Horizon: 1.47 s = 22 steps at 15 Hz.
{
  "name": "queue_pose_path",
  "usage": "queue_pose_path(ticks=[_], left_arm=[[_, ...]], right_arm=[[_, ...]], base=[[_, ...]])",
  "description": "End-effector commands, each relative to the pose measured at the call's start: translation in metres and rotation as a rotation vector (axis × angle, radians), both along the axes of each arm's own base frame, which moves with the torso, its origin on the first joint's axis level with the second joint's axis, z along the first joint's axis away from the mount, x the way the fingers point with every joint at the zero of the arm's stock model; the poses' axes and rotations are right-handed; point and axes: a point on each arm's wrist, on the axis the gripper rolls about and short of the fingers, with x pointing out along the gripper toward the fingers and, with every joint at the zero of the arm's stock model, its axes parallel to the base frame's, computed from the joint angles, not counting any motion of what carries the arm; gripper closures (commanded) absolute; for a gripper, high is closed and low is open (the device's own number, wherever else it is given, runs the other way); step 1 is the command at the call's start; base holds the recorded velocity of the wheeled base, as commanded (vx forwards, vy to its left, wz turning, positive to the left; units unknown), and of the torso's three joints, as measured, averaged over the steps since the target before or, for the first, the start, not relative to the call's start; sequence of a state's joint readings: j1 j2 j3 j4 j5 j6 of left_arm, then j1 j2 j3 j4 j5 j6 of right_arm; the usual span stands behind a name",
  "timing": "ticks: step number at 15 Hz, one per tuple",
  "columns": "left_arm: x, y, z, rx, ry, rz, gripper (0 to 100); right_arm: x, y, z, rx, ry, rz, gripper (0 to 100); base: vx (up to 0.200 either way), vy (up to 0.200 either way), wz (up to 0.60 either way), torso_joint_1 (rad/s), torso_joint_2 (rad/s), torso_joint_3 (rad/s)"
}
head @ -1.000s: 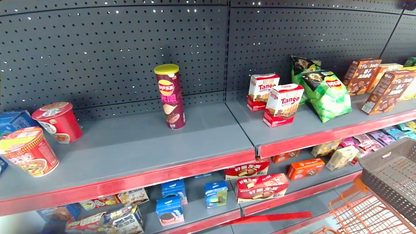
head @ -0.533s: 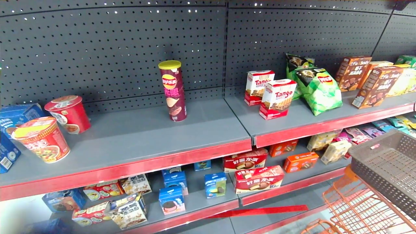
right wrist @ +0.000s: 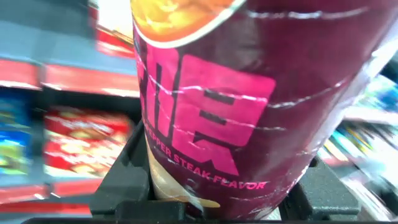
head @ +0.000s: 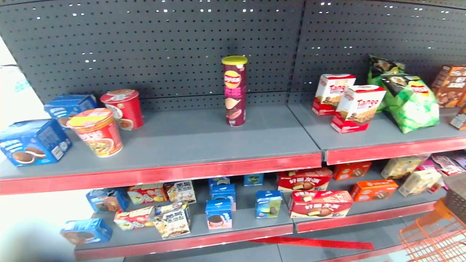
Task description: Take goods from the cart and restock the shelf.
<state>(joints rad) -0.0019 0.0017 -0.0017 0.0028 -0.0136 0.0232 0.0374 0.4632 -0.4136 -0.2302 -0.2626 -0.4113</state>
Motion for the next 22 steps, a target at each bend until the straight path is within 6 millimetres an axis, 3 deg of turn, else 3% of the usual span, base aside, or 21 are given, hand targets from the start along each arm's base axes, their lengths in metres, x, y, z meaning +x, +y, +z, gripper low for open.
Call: queue_pose_path(ticks=[1,3,12,18,22], left_arm=[[0.0001,0.0,0.0,0.0,0.002,0.0,100],[0.0001,0.0,0.0,0.0,0.002,0.0,100],[0.0001,0.0,0.0,0.0,0.002,0.0,100],[0.0001,0.0,0.0,0.0,0.002,0.0,100],[0.0001,0.0,0.0,0.0,0.002,0.0,100]], right_arm=[[0.0004,0.0,0.0011,0.0,-0.002,0.001,100],[0.0002,0.0,0.0015,0.0,-0.003,0.0,100],[0.0003,-0.0002,0.0032,0.001,-0.007,-0.014,100],[0.0004,-0.0001,0.001,-0.001,0.0,-0.005,100],[0.0012,0.0,0.0002,-0.004,0.008,-0.003,100]], base=[[0.0,0.0,0.6,-0.149,0.39,0.246],[0.0,0.0,0.6,-0.161,0.41,0.249],[0.0,0.0,0.0,-0.018,0.05,0.031],[0.0,0.0,0.0,0.176,-0.45,-0.271],[0.0,0.0,-0.15,0.027,-0.04,-0.032]])
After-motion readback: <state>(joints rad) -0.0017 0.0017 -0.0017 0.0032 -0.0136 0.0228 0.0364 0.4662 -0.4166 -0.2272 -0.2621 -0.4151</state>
